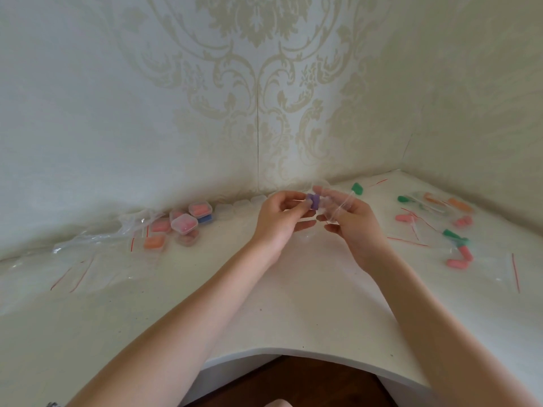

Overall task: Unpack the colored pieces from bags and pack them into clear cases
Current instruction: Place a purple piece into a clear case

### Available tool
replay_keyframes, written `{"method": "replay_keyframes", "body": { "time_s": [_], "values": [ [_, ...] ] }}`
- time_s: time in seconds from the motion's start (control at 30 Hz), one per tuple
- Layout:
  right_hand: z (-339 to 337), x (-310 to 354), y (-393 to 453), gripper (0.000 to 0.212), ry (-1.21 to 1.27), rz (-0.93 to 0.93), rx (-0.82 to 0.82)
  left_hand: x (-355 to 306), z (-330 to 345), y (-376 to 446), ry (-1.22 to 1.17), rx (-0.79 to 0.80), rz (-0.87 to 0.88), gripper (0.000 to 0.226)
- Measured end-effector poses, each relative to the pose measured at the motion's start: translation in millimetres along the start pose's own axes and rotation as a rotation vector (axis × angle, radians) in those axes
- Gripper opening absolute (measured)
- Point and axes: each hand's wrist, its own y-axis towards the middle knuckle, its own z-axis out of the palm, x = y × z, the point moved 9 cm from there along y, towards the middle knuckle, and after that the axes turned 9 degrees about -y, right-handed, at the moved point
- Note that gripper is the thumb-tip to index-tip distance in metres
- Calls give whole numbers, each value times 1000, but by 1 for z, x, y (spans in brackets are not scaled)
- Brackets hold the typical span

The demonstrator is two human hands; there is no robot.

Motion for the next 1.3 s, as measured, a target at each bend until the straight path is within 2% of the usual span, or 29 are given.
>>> {"method": "replay_keyframes", "body": {
  "time_s": [0.07, 0.23, 0.37, 0.43, 0.57, 0.7, 0.93, 1.0, 1.13, 1.3],
  "values": [
    [-2, 0, 0, 35, -73, 3, -21, -1, -4, 1, 46, -23, 25, 9],
    [4, -2, -1, 56, -160, 25, 32, -3, -12, 2, 15, -70, 40, 12],
    [11, -3, -1, 31, -139, 37, 88, -6, -16, 3, 19, -112, 60, 4],
    [9, -3, 0, 20, -141, 32, 69, -7, -16, 3, 21, -114, 66, 8],
    [-2, 1, 0, 15, -192, -21, -26, -5, -13, 2, -39, -93, 25, 9],
    [3, 7, 0, 31, -177, -77, 3, -4, -12, 3, -62, -102, -27, 4],
    [10, 9, -4, 57, -200, -99, 84, -5, -20, 3, -119, -183, -4, 15],
    [13, 9, -4, 50, -198, -98, 96, -8, -22, 4, -62, -186, 26, 17],
    [17, 3, -3, 21, -186, -32, 117, -18, -23, 4, 101, -157, 115, 25],
    [8, -1, -1, 18, -171, -2, 41, -20, -10, 2, 214, -80, 187, 23]
  ]
}}
